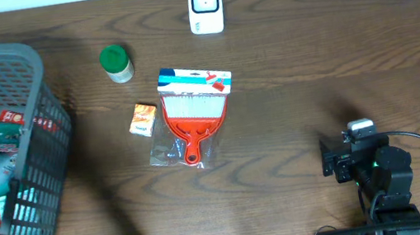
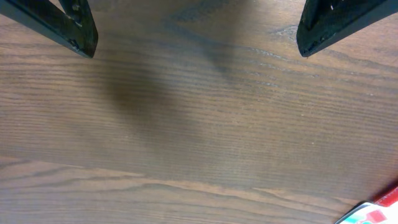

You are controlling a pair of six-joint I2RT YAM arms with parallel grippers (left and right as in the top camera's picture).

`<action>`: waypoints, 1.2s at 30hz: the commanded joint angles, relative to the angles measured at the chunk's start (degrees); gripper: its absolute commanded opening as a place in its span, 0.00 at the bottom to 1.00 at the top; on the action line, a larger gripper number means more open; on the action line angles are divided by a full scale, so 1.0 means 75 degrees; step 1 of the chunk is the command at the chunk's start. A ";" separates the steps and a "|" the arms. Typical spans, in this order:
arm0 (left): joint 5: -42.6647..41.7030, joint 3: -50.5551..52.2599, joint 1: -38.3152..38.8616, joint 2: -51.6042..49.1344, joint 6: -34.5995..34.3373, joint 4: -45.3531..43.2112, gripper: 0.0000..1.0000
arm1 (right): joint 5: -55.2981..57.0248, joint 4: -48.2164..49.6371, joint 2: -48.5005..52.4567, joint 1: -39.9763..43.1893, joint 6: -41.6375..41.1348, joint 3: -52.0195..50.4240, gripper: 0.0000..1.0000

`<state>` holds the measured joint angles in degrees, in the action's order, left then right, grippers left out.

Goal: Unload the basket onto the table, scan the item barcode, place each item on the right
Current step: 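Move the left gripper back into the basket toward the green glove pack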

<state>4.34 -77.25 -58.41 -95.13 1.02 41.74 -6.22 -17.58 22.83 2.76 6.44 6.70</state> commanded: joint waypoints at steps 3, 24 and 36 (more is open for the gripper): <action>-0.0705 0.0020 -0.0629 0.0070 -0.0262 0.0090 1.00 | -0.0035 -0.0012 -0.0006 0.0020 -0.0111 -0.0017 0.99; -0.1842 0.0023 0.1419 0.0067 0.2865 0.0781 0.99 | -0.0032 0.0017 -0.0006 0.0020 -0.0108 -0.0017 0.99; -0.0854 0.0023 0.1536 0.0067 0.3197 0.1947 1.00 | 0.0026 0.0102 -0.0006 0.0020 -0.0102 -0.0017 0.99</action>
<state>-3.51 -77.25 -47.03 -95.13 22.87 54.89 -6.20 -16.99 22.83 2.76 6.44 6.70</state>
